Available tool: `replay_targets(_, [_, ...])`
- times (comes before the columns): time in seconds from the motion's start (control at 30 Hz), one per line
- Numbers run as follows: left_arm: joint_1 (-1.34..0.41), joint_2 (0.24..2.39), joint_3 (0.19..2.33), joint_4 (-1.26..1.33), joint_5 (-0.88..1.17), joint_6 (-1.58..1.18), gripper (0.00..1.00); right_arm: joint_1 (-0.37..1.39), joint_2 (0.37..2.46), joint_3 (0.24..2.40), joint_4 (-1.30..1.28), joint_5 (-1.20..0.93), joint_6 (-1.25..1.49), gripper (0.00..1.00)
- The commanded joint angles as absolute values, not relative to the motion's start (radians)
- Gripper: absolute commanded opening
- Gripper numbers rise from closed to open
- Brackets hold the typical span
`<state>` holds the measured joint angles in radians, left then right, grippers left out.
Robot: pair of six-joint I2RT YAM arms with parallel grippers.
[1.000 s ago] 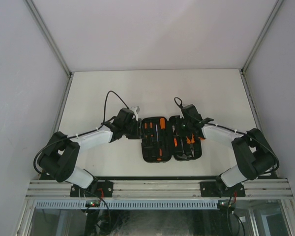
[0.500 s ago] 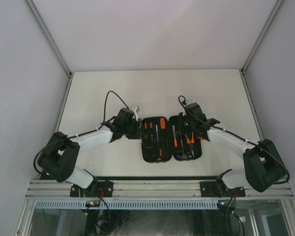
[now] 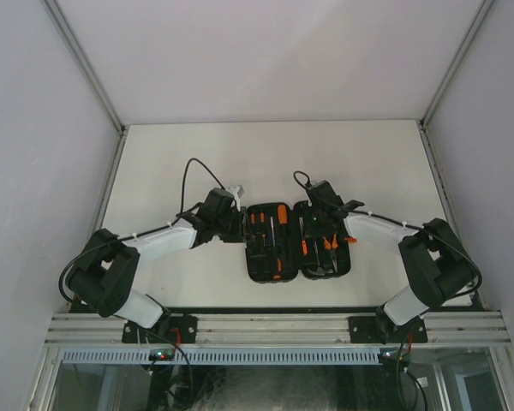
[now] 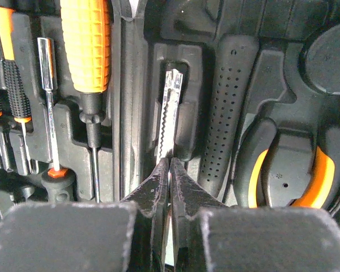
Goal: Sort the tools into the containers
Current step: Adjust the utility knife in the storage box.
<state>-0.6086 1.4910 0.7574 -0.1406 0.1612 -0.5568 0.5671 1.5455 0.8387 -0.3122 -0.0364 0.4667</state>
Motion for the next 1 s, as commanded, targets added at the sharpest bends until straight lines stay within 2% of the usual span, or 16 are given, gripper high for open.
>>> replay_targets(0.0, [-0.614, 1.492, 0.786, -0.115, 0.174, -0.551, 0.37, 0.593, 1.592, 0.89, -0.323, 0.002, 0.44, 0.0])
replay_targets(0.33, [-0.635, 1.509, 0.822, -0.127, 0.177, -0.528, 0.31, 0.638, 1.746, 0.941, -0.446, -0.04, 0.432, 0.0])
replay_targets(0.7, [-0.663, 1.539, 0.844, -0.124, 0.184, -0.526, 0.21, 0.728, 1.942, 0.847, -0.334, -0.151, 0.535, 0.0])
replay_targets(0.97, [-0.649, 1.505, 0.824, -0.171, 0.124, -0.523, 0.18, 0.757, 1.746, 0.812, -0.39, -0.124, 0.562, 0.0])
